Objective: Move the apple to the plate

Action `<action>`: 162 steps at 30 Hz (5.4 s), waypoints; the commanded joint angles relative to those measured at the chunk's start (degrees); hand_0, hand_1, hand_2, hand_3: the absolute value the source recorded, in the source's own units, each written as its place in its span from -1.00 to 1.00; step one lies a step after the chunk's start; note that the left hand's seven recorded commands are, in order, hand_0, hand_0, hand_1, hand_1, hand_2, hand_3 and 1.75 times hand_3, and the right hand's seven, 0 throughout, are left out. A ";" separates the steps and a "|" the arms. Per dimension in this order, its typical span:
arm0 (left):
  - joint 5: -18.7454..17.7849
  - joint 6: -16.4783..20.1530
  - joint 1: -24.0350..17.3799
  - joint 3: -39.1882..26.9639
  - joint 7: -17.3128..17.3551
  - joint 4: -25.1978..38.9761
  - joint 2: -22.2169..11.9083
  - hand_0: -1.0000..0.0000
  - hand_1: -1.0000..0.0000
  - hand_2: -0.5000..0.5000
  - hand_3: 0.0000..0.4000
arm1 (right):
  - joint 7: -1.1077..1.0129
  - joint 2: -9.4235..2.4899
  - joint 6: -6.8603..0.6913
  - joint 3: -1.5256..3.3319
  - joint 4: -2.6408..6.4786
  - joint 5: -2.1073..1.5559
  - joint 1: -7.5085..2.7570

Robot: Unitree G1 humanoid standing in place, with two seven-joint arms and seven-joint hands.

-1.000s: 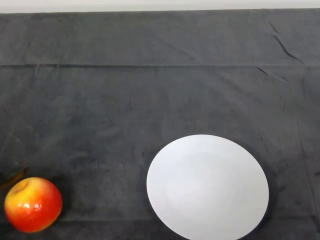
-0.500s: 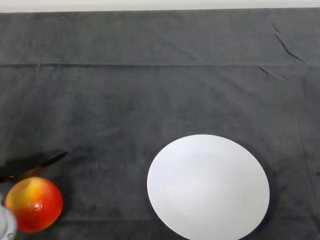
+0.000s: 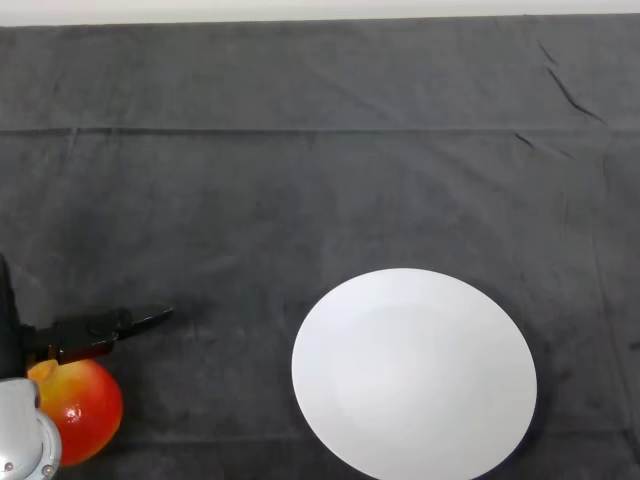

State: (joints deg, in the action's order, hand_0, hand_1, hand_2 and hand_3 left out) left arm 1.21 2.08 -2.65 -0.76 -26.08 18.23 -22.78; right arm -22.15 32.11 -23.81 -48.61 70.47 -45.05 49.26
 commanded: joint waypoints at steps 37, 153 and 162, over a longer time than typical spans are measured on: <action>-0.88 5.06 -17.62 -4.83 12.85 11.18 -6.22 1.00 1.00 0.00 -1.00 | 0.42 0.17 -0.11 -0.53 -1.94 -1.75 -2.24; 17.30 30.19 20.13 36.99 4.91 -0.22 5.41 -1.00 -1.00 0.00 1.00 | 0.24 0.39 -0.09 -0.58 -1.44 -1.78 -2.05; 11.90 29.41 24.47 44.08 1.93 -3.42 5.68 -1.00 -1.00 0.00 1.00 | 0.22 0.43 -0.09 -0.59 -1.37 -1.77 -2.03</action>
State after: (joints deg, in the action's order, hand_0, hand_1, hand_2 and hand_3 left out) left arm 12.93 32.62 20.55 43.35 -23.45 16.31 -16.71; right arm -22.15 32.11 -23.81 -48.61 70.46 -45.05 49.26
